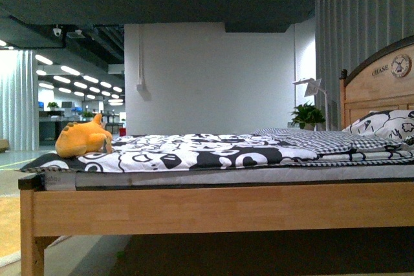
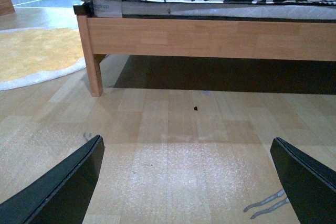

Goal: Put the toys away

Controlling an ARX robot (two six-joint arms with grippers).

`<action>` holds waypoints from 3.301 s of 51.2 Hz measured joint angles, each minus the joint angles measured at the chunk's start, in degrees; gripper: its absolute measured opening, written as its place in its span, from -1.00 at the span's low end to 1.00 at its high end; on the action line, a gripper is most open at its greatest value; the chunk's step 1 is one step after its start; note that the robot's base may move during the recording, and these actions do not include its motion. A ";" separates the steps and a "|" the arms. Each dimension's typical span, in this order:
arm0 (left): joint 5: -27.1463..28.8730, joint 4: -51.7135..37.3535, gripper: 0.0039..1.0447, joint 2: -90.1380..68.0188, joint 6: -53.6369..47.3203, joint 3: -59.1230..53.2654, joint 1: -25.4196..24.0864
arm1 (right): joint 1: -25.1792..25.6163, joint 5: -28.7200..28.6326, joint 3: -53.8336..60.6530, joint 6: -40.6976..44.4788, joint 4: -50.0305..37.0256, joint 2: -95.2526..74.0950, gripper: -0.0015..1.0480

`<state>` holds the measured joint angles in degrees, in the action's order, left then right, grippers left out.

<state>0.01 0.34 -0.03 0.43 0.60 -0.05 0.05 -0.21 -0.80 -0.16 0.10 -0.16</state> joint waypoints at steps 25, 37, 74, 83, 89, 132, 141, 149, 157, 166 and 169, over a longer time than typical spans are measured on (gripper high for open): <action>0.00 -0.02 0.88 0.00 0.00 0.00 0.00 | 0.00 0.00 -0.02 0.00 0.00 0.00 0.87; 0.00 0.00 0.88 0.00 0.00 0.00 0.00 | 0.00 0.00 -0.02 0.00 0.00 0.00 0.87; 0.00 -0.02 0.88 0.00 -0.02 0.00 0.00 | 0.00 0.00 -0.02 -0.02 0.00 0.00 0.87; 0.00 -0.02 0.88 0.00 0.00 0.00 0.00 | 0.00 0.00 -0.02 0.00 0.00 0.00 0.87; 0.00 0.00 0.88 0.00 0.00 0.00 0.00 | 0.00 0.00 0.00 0.00 0.00 0.00 0.87; 0.00 0.00 0.88 0.00 0.00 0.00 0.00 | 0.00 -0.02 -0.02 0.00 0.00 0.00 0.87; 0.00 -0.02 0.88 0.00 -0.02 0.00 0.00 | 0.00 0.00 0.00 -0.02 0.00 0.00 0.87; -0.02 0.00 0.88 0.00 -0.02 0.00 0.00 | 0.00 -0.02 -0.02 0.00 0.00 0.00 0.87; -0.17 -0.02 0.88 0.00 -0.02 0.00 0.00 | 0.00 0.11 -0.02 -0.02 0.00 0.00 0.87; -0.22 0.00 0.88 0.00 -0.02 0.00 0.00 | 0.00 0.33 -0.02 -0.02 0.02 0.00 0.87; -0.09 -0.02 0.88 0.00 -0.02 0.00 0.00 | -0.04 0.24 -0.02 0.00 -0.02 0.02 0.87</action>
<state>-0.08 0.32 -0.03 0.40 0.60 -0.05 0.01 0.03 -0.82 -0.16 0.08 -0.14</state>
